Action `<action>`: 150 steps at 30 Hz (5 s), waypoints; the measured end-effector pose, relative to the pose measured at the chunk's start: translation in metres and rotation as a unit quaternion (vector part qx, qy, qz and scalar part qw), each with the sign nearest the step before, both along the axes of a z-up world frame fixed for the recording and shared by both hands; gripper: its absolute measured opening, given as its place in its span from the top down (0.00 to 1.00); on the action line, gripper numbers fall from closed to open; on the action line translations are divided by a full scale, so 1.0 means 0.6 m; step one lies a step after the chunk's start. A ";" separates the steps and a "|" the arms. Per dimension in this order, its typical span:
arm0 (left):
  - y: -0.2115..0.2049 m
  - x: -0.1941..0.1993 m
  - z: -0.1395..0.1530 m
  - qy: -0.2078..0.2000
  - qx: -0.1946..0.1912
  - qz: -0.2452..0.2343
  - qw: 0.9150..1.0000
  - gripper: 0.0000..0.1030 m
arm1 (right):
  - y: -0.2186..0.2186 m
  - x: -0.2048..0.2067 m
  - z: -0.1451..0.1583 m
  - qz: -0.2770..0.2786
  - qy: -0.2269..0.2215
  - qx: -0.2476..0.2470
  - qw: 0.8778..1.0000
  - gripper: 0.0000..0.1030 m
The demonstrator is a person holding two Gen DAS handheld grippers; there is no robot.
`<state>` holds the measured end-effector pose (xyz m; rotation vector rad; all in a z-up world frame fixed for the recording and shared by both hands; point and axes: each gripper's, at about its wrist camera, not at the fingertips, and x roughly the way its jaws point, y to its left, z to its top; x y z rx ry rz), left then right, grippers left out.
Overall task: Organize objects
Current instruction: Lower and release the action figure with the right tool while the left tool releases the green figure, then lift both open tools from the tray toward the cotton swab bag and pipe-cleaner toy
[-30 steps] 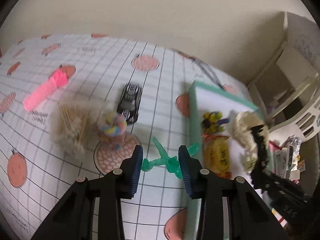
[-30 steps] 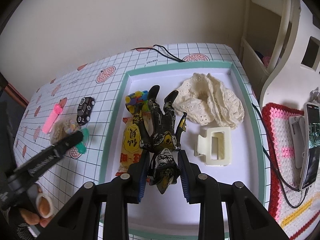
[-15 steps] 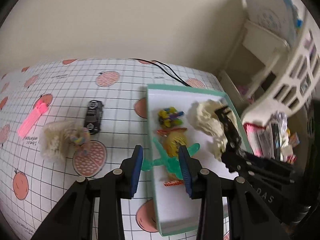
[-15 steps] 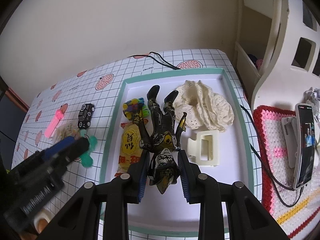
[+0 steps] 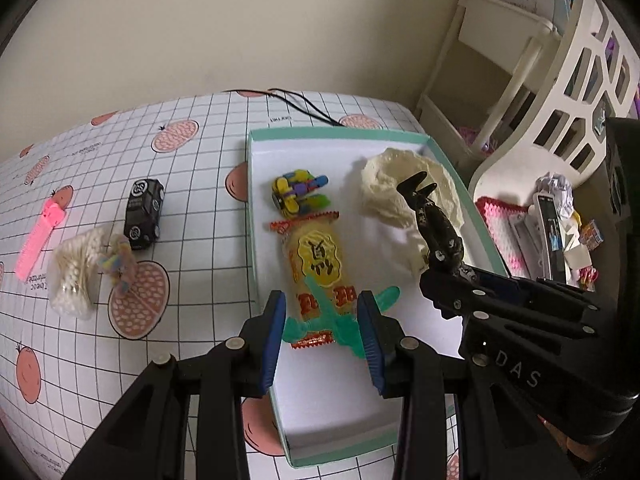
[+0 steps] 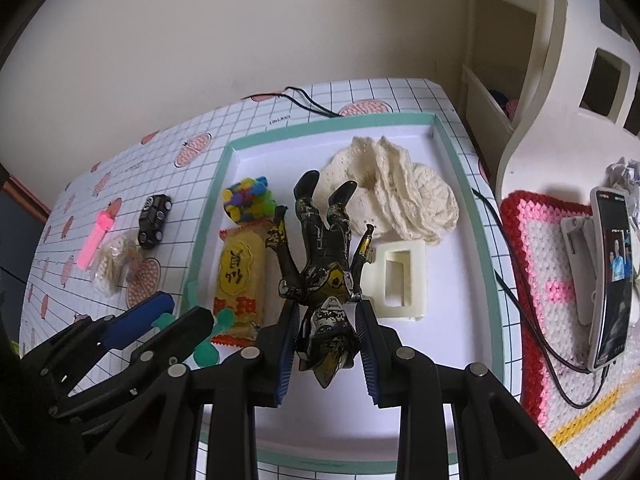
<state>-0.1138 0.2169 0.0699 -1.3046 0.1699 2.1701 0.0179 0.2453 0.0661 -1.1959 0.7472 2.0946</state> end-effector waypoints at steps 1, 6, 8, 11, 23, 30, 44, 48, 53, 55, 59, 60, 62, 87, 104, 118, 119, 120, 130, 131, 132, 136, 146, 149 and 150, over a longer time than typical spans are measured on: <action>0.000 0.001 -0.002 -0.001 -0.001 -0.001 1.000 0.63 | 0.000 0.000 -0.002 0.000 -0.002 -0.001 1.000 0.70; 0.004 0.004 -0.015 -0.013 -0.010 -0.008 1.000 0.63 | 0.002 0.001 -0.017 0.002 -0.018 -0.006 1.000 0.70; 0.006 0.004 -0.021 -0.020 -0.013 -0.010 1.000 0.63 | 0.002 0.002 -0.022 0.003 -0.023 -0.007 1.000 0.70; 0.008 0.006 -0.028 -0.026 -0.018 -0.013 0.999 0.63 | 0.004 0.003 -0.028 0.004 -0.027 -0.011 1.000 0.70; 0.010 0.005 -0.040 -0.037 -0.032 -0.022 0.999 0.62 | 0.008 0.003 -0.052 0.005 -0.042 -0.024 0.999 0.70; 0.011 0.005 -0.049 -0.048 -0.032 -0.025 0.998 0.63 | 0.007 0.004 -0.059 0.005 -0.051 -0.025 0.998 0.70; 0.012 0.001 -0.046 -0.059 -0.031 -0.028 0.997 0.63 | 0.005 0.004 -0.057 0.009 -0.054 -0.024 0.998 0.68; 0.009 -0.001 -0.043 -0.065 -0.029 -0.028 0.997 0.63 | 0.006 0.002 -0.054 0.012 -0.056 -0.022 0.998 0.66; 0.004 -0.010 -0.037 -0.068 -0.026 -0.023 0.997 0.61 | 0.005 0.006 -0.045 0.013 -0.053 -0.018 0.998 0.65; 0.001 -0.010 -0.032 -0.067 -0.023 -0.020 0.997 0.61 | 0.003 0.004 -0.040 0.014 -0.051 -0.015 0.998 0.65; -0.004 -0.013 -0.015 -0.060 -0.009 -0.015 0.998 0.61 | 0.001 0.006 -0.028 0.015 -0.045 -0.010 0.999 0.65; -0.006 -0.013 -0.011 -0.057 -0.006 -0.014 0.998 0.61 | 0.001 0.006 -0.024 0.016 -0.043 -0.008 0.999 0.65; -0.007 -0.019 -0.006 -0.053 -0.003 -0.012 0.999 0.61 | -0.002 0.007 -0.017 0.016 -0.041 -0.004 0.999 0.65; -0.054 -0.051 -0.013 -0.054 -0.003 0.064 0.996 0.23 | -0.002 0.008 -0.003 -0.001 -0.033 0.013 0.999 0.42; -0.082 -0.060 -0.025 -0.049 -0.011 0.099 0.994 0.08 | 0.001 0.008 -0.010 -0.004 -0.029 0.011 1.000 0.16; -0.097 -0.068 -0.031 -0.046 -0.015 0.125 0.991 0.02 | 0.002 0.008 -0.016 -0.004 -0.028 0.009 1.000 0.00; -0.098 -0.069 -0.031 -0.045 -0.016 0.125 0.991 0.02 | 0.001 0.007 -0.017 -0.004 -0.027 0.009 1.000 0.00; -0.099 -0.069 -0.031 -0.045 -0.016 0.126 0.991 0.02 | 0.001 0.007 -0.018 -0.003 -0.026 0.008 1.000 0.00; -0.104 -0.073 -0.025 -0.044 -0.009 0.131 0.990 0.02 | -0.003 0.005 -0.020 -0.002 -0.028 0.014 1.000 0.00; -0.106 -0.075 -0.021 -0.044 -0.005 0.131 0.990 0.02 | -0.004 0.005 -0.015 -0.005 -0.024 0.019 1.000 0.00; -0.108 -0.077 -0.017 -0.042 0.000 0.132 0.990 0.02 | -0.005 0.005 -0.010 -0.006 -0.018 0.024 1.000 0.00; -0.114 -0.088 0.011 -0.021 0.012 0.134 0.991 0.02 | -0.012 -0.001 0.020 -0.009 0.014 0.043 0.999 0.00; -0.169 -0.132 0.083 0.040 0.043 0.161 0.985 0.02 | -0.038 -0.031 0.079 -0.006 0.073 0.102 0.992 0.00; -0.182 -0.147 0.090 0.047 0.043 0.163 0.985 0.02 | -0.050 -0.050 0.093 0.002 0.087 0.114 0.990 0.00; -0.188 -0.155 0.091 0.048 0.044 0.164 0.984 0.02 | -0.054 -0.058 0.097 0.007 0.090 0.117 0.989 0.00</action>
